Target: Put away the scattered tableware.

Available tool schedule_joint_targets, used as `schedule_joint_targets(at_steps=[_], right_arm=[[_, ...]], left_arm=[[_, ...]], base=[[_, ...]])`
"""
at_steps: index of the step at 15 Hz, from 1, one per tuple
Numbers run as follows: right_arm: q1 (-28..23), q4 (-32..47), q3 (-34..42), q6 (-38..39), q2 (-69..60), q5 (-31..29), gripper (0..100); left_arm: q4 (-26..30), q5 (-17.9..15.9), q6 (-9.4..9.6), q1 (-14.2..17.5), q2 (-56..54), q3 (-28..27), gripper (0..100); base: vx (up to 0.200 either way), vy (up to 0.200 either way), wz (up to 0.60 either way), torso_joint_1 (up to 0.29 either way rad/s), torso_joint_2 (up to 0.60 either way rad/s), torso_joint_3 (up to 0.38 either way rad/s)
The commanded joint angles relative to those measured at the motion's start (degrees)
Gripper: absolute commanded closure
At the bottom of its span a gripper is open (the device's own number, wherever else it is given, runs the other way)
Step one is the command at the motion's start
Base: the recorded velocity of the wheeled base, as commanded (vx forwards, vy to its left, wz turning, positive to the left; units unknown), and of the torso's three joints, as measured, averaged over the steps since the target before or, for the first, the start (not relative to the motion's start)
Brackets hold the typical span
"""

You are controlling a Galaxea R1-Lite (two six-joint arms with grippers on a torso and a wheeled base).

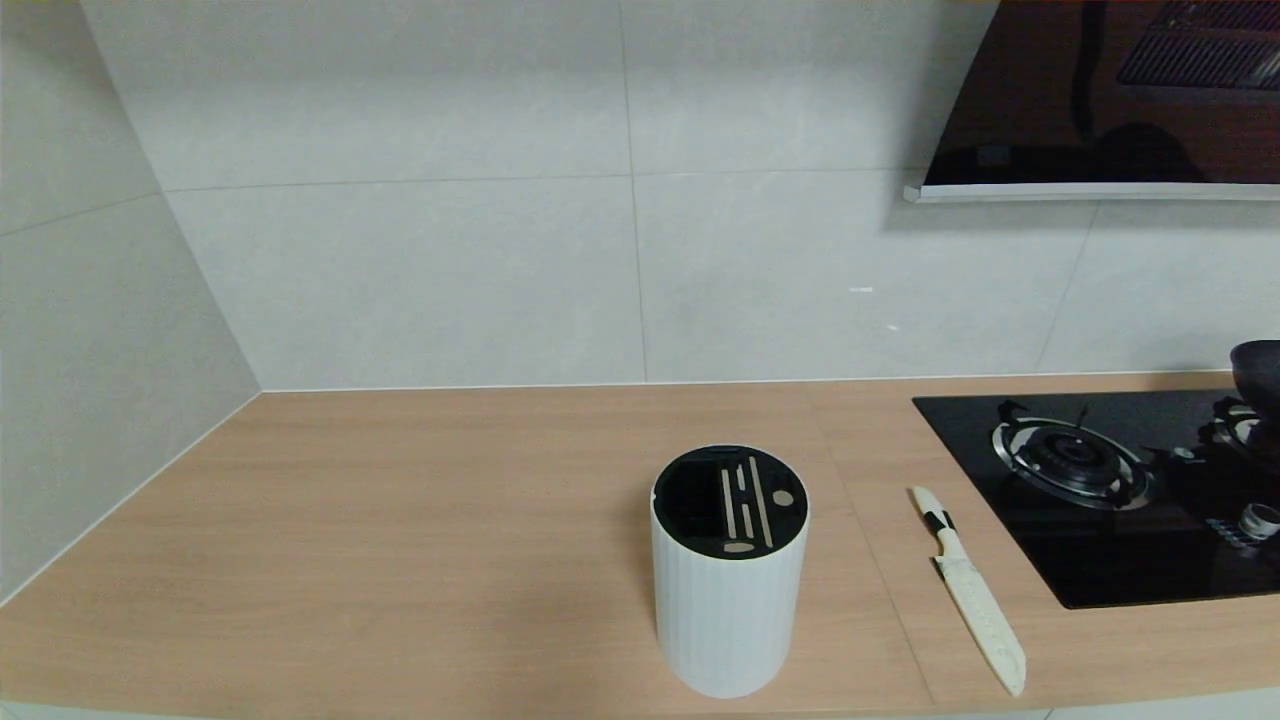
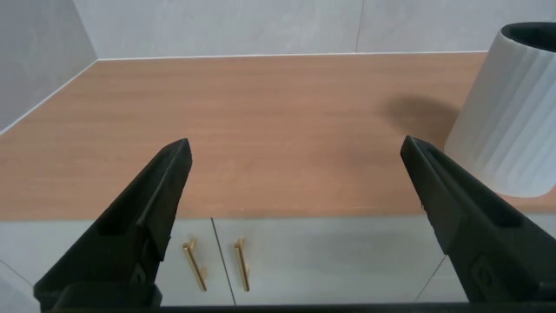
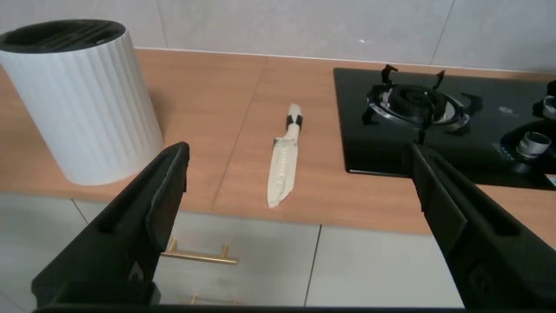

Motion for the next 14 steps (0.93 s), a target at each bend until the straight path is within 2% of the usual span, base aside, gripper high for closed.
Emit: schedule_joint_targets(at_steps=[1,4,6,7,11,13,14], right_arm=[[0.02,0.00,0.00,0.01,0.07,-0.01,0],[0.02,0.00,0.00,-0.08,0.07,-0.09,0],[0.11,-1.67,-3.87,0.80,0.16,-0.45,0],[0.98,-1.23,-10.55,4.76,4.29,0.26,0],[1.78,-1.23,-13.62,2.21,20.90,7.20,0],[1.78,-1.41,-16.26,2.03,30.66,7.82,0],[1.78,-1.49,-19.07,1.59,39.80,7.38,0]], left_arm=[[-0.09,0.02,-0.07,-0.01,0.00,0.00,0],[0.00,0.02,-0.07,-0.01,0.00,0.00,0],[0.00,0.02,-0.07,-0.01,0.00,0.00,0],[0.00,0.02,-0.07,-0.01,0.00,0.00,0],[0.00,0.02,-0.16,-0.01,0.00,0.00,0],[0.00,0.02,-0.16,-0.01,0.00,0.00,0],[0.00,0.02,-0.16,-0.01,0.00,0.00,0]], base=[[0.000,0.000,0.00,0.000,0.00,0.000],[0.000,0.000,0.00,0.000,0.00,0.000],[0.000,0.000,0.00,0.000,0.00,0.000],[0.000,0.000,0.00,0.000,0.00,0.000],[0.000,0.000,0.00,0.000,0.00,0.000],[0.000,0.000,0.00,0.000,0.00,0.000],[0.000,0.000,0.00,0.000,0.00,0.000]])
